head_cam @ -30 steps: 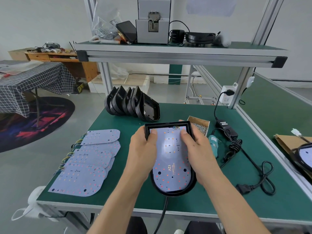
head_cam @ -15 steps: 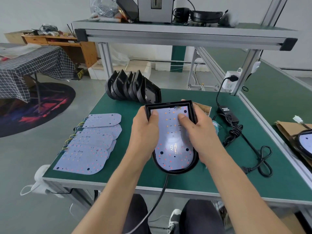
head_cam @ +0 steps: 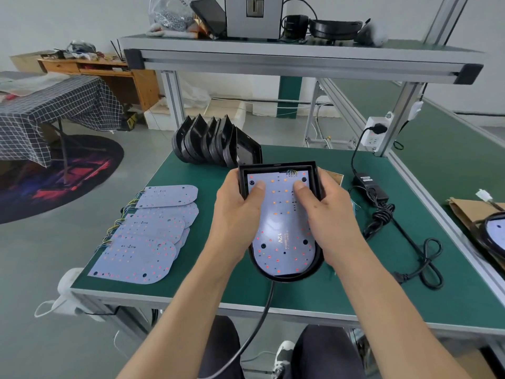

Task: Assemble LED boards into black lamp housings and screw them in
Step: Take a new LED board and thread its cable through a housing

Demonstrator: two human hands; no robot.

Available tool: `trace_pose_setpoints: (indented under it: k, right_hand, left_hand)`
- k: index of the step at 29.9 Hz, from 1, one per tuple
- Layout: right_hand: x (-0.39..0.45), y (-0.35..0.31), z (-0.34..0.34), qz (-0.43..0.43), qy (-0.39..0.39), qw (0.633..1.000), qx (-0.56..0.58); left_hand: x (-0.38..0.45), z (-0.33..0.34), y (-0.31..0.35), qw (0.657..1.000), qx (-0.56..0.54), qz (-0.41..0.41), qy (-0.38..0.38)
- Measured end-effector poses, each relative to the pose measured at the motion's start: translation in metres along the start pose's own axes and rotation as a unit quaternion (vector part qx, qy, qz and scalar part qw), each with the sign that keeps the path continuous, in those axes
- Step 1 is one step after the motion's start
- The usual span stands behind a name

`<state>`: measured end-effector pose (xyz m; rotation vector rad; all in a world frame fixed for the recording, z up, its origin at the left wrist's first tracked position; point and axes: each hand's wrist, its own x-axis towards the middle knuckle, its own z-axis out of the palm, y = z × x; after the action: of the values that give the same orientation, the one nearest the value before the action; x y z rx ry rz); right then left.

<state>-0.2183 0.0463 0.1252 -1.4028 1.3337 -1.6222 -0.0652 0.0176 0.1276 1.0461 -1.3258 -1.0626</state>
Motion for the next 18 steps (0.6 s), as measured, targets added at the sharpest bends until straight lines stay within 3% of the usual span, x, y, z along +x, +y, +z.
trace_pose_setpoints:
  k: [13, 18]
  right_hand:
    - [-0.0022, -0.0002, 0.0, -0.011, 0.013, 1.0, -0.022]
    - [-0.0038, 0.0006, -0.0025, -0.002, 0.03, 1.0, -0.002]
  left_hand:
    - [-0.0007, 0.0027, -0.0023, 1.0, -0.003, 0.01, 0.011]
    - [0.0033, -0.0061, -0.0026, 0.998, -0.019, -0.001, -0.055]
